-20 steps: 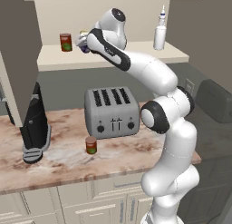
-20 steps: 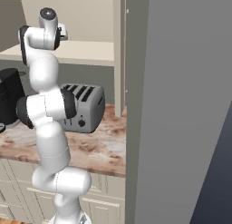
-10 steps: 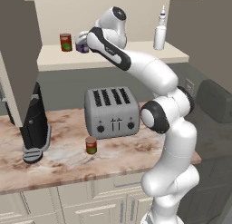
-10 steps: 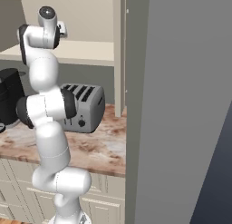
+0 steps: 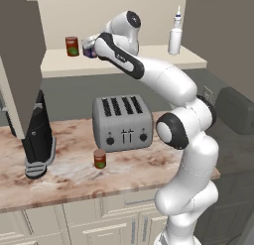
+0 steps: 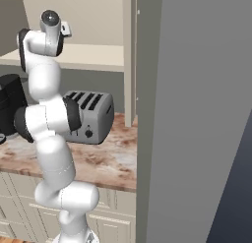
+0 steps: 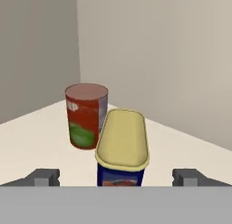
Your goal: Pick the cans from the counter and place them in their designated side in the cabinet.
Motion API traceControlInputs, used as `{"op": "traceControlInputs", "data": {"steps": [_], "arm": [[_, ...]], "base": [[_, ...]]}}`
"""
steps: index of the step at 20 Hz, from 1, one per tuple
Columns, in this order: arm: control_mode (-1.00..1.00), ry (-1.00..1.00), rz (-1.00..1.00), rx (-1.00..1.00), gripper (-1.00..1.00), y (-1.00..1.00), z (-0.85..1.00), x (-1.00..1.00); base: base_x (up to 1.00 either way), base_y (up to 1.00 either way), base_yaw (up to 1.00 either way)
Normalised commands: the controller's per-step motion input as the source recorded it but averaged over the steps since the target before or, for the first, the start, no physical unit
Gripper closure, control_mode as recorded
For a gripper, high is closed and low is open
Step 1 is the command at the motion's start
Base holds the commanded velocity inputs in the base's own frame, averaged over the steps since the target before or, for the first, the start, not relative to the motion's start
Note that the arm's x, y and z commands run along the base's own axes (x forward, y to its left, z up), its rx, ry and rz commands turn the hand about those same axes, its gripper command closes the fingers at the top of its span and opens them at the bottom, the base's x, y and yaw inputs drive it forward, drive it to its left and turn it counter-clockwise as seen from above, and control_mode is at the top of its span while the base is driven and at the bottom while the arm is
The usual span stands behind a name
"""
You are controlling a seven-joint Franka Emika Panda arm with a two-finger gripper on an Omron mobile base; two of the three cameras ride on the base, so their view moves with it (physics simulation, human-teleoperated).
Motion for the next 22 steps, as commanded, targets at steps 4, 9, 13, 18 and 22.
{"op": "traceControlInputs", "data": {"steps": [4,9,13,18,22], "arm": [[-1.00,-0.14,0.06,0.00,-1.00,-0.08,0.04,-0.26],[-1.00,-0.10,0.06,0.00,-1.00,-0.15,0.03,-0.34],[-1.00,-0.11,0.05,0.00,-1.00,-0.22,0.05,-0.44],[-1.00,-0.09,0.04,0.00,-1.00,-0.22,0.05,-0.56],[-1.00,-0.07,0.02,0.00,-1.00,-0.14,0.01,-0.60]], "base": [[0.00,0.00,0.00],[0.00,0.00,0.00],[0.00,0.00,0.00],[0.00,0.00,0.00],[0.00,0.00,0.00]]}}
